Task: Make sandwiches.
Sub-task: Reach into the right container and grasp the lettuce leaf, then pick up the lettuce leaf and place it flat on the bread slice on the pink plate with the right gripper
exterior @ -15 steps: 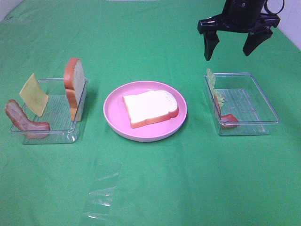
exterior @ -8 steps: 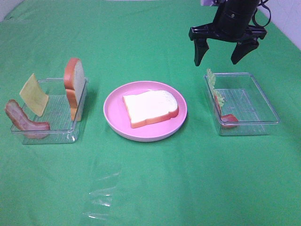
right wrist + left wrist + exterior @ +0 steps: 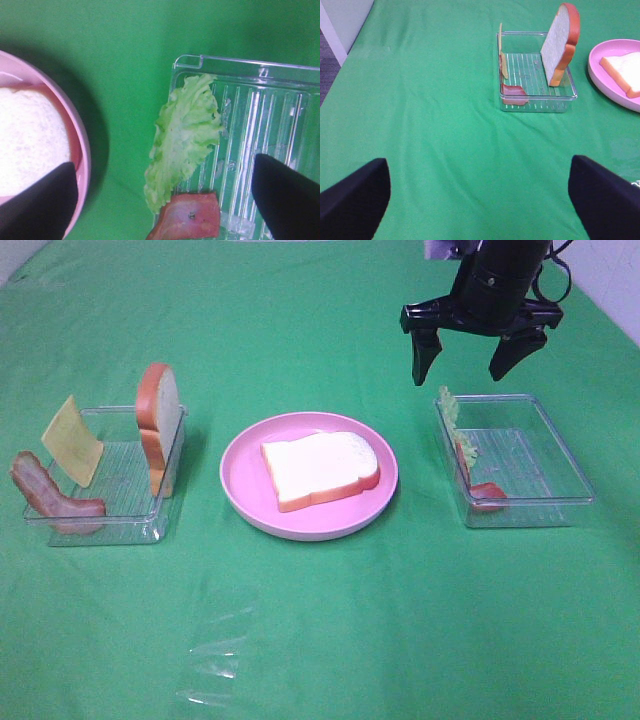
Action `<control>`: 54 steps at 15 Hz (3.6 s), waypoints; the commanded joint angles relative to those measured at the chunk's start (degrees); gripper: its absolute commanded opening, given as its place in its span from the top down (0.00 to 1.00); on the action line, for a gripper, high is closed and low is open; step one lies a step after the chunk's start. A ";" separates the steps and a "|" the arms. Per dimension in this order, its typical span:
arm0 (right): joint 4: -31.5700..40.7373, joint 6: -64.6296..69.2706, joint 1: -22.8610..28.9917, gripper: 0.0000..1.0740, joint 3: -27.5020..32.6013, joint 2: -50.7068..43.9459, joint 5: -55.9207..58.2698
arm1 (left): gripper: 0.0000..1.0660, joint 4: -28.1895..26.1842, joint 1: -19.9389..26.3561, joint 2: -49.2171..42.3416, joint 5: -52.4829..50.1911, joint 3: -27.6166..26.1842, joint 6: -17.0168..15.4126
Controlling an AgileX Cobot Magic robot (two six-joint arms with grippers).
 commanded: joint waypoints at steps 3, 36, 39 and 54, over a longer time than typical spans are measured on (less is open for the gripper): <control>-1.32 -0.06 -0.11 0.17 0.40 4.41 -1.26 | 0.17 0.00 0.17 0.06 -0.34 -0.06 -0.29; -2.98 1.38 -0.11 1.00 0.23 4.93 0.52 | 0.17 0.00 0.17 0.06 -0.34 -0.06 -0.29; -3.38 1.03 -0.11 1.00 0.00 1.95 0.86 | 0.17 0.00 0.17 0.06 -0.34 -0.06 -0.29; 2.58 -0.74 0.06 1.00 0.00 -10.89 3.21 | 0.17 0.00 0.17 0.06 -0.34 -0.06 -0.29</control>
